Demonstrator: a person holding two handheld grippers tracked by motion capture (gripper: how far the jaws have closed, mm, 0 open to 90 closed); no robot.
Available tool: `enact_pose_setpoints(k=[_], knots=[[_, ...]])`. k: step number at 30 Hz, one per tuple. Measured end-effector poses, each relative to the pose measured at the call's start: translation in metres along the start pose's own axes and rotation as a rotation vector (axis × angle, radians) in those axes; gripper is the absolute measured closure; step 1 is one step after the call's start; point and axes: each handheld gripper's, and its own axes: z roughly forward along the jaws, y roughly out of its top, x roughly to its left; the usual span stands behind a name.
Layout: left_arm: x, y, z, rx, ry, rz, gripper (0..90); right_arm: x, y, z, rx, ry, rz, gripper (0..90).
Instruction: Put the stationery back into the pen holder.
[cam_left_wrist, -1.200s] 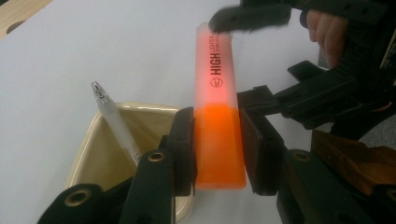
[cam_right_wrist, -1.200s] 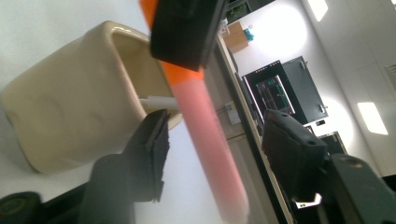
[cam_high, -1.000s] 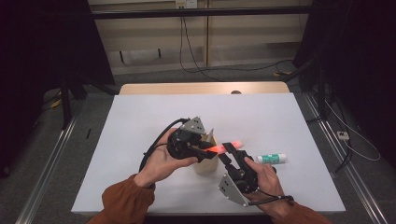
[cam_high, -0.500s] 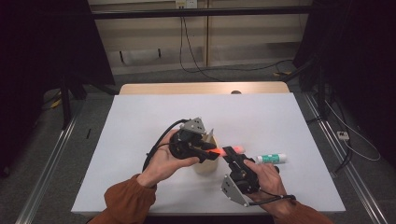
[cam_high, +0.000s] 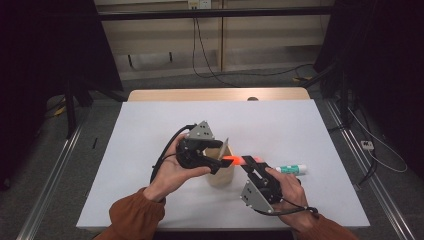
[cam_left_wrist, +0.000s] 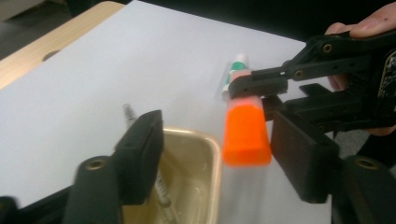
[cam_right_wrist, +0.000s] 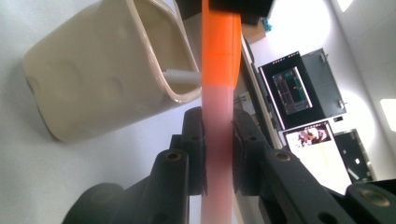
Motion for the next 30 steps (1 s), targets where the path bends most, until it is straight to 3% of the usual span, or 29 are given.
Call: enact_pose_setpoints(k=[4,11,15,20,23,30], knots=[[0.005,-0.006,-0.005,-0.015,0.050,-0.015,20.0,-0.003,-0.003,0.001,0.009,0.010,0.050,78.6],[0.013,-0.021,-0.016,-0.057,0.117,-0.054,6.3,-0.010,-0.008,0.002,0.000,0.056,0.218,78.6],[0.019,-0.033,-0.022,-0.088,0.174,-0.089,3.7,-0.015,-0.011,0.003,-0.016,0.077,0.285,78.6],[0.025,-0.047,-0.029,-0.112,0.225,-0.116,3.9,-0.024,-0.018,0.004,-0.040,0.116,0.459,78.6],[0.026,-0.055,-0.034,-0.124,0.230,-0.106,4.1,-0.028,-0.023,0.005,-0.057,0.135,0.548,78.6],[0.029,-0.076,-0.038,-0.096,0.278,-0.135,4.5,-0.038,-0.023,0.005,-0.113,0.158,0.666,78.5]])
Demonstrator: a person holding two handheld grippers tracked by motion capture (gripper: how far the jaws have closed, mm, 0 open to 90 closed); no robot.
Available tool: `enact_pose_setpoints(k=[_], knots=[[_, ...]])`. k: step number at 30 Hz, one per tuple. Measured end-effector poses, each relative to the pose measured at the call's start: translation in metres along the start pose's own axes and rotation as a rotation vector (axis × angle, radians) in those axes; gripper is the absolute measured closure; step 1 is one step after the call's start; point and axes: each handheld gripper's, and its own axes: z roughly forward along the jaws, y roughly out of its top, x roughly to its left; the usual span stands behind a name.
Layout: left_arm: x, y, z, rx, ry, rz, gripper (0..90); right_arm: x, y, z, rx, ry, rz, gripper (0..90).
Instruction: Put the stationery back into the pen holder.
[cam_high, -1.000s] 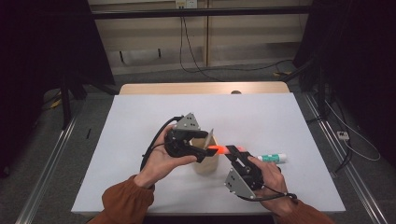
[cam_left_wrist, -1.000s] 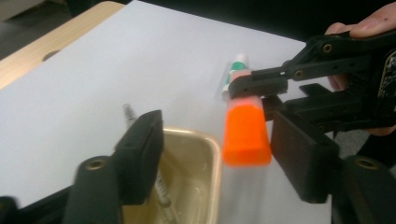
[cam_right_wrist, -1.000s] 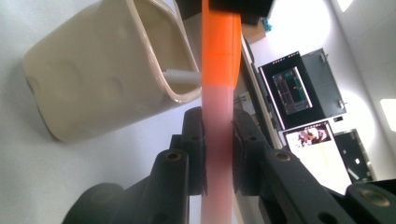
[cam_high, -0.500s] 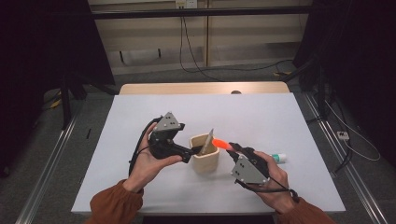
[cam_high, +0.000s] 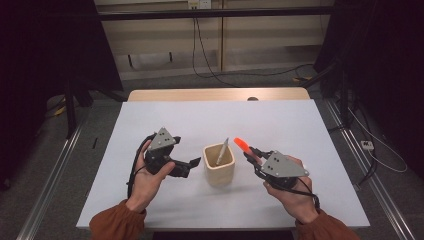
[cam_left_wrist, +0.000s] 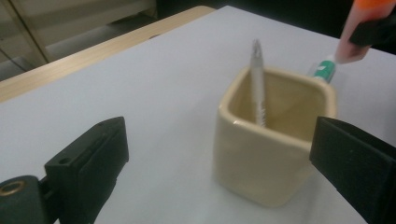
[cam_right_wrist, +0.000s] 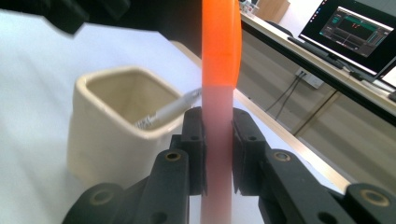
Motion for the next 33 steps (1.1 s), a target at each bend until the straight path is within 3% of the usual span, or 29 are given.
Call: enact_pose_setpoints(k=[3,6,9,20,22,27,31,33], knots=[[0.005,-0.012,-0.002,0.004,0.006,-0.037,3.9,-0.003,0.003,0.001,-0.020,0.023,0.056,78.5],[0.007,-0.023,-0.004,0.006,0.042,-0.052,4.1,-0.006,0.005,0.004,-0.034,0.039,0.100,78.5],[0.011,-0.034,-0.005,0.022,0.043,-0.065,4.2,-0.008,0.007,0.006,-0.056,0.068,0.183,78.5],[0.019,-0.064,-0.020,0.002,0.123,-0.104,4.9,-0.012,0.021,0.013,-0.095,0.082,0.239,78.5],[0.017,-0.069,-0.022,0.005,0.125,-0.093,4.9,-0.013,0.024,0.016,-0.107,0.092,0.256,78.5],[0.017,-0.083,-0.022,-0.010,0.112,-0.119,5.4,-0.010,0.027,0.027,-0.128,0.111,0.262,78.5],[0.018,-0.085,-0.023,-0.030,0.142,-0.104,5.4,-0.007,0.028,0.034,-0.146,0.130,0.292,78.5],[0.019,-0.088,-0.024,-0.032,0.134,-0.133,5.9,-0.005,0.027,0.036,-0.154,0.137,0.311,78.4]])
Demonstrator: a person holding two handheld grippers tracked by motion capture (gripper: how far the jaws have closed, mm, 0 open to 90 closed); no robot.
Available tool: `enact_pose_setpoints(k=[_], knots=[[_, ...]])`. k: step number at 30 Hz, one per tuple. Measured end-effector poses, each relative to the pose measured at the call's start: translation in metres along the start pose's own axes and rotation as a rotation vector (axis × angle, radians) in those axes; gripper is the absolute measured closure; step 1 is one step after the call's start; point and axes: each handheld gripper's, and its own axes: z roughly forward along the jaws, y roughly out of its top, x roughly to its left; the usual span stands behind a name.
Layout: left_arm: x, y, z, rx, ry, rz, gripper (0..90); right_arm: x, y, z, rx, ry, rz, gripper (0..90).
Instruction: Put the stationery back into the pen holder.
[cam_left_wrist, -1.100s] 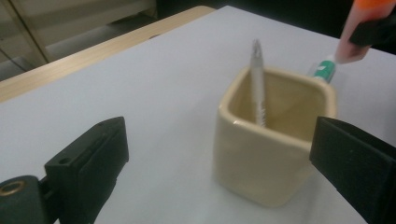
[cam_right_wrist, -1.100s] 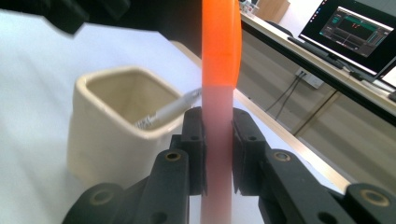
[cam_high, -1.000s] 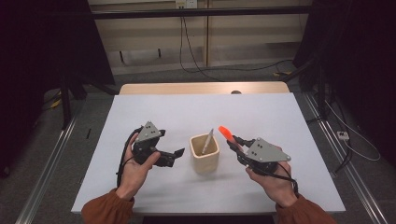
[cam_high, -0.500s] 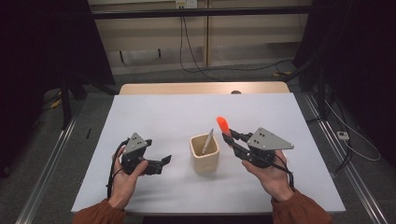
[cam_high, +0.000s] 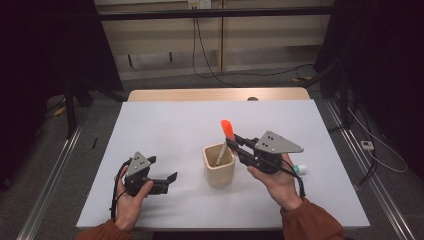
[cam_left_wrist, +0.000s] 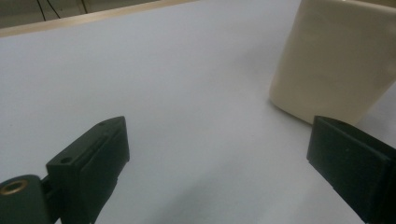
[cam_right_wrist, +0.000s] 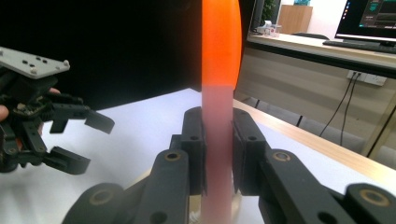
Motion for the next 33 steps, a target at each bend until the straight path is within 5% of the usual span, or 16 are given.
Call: enact_pose_setpoints(k=[11,19,33], knots=[[0.004,-0.004,0.001,0.012,0.001,-0.004,5.9,0.004,-0.015,0.012,-0.008,0.042,0.064,78.4],[0.006,-0.005,0.002,0.024,-0.008,-0.015,5.9,0.004,-0.031,0.021,0.045,0.047,0.091,78.2],[0.007,-0.005,0.002,0.026,-0.011,-0.007,5.8,0.002,-0.038,0.020,0.070,0.019,0.049,71.7]])
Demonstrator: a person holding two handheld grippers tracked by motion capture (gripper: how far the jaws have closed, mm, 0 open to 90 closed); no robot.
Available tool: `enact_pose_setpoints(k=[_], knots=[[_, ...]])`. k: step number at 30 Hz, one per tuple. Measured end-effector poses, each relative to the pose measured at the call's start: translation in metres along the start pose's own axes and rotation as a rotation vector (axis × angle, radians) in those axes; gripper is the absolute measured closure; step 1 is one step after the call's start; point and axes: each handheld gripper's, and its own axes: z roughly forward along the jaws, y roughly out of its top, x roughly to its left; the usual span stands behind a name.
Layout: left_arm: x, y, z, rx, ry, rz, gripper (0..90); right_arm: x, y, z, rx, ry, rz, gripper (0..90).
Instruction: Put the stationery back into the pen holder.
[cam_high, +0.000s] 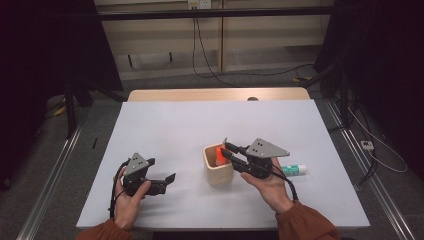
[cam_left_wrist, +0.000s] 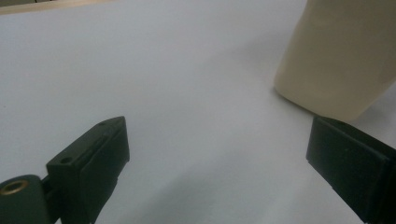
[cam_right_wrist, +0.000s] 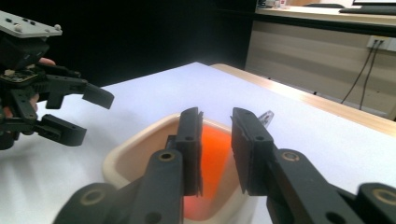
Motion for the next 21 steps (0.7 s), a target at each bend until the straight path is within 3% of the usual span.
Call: enact_pose_setpoints(k=[4,9,18,21], knots=[[0.000,0.000,0.000,0.004,-0.004,-0.007,5.8,-0.001,0.002,-0.003,0.002,0.005,0.015,63.3],[0.000,0.000,0.000,0.001,-0.005,-0.009,5.8,-0.005,0.003,-0.008,-0.004,-0.015,0.038,43.8],[0.001,0.000,-0.001,0.000,0.002,-0.015,5.9,-0.015,0.008,-0.018,-0.022,-0.044,0.062,24.7],[0.001,0.000,-0.002,-0.009,0.005,-0.016,5.9,-0.018,0.011,-0.021,-0.018,-0.061,0.082,11.7]])
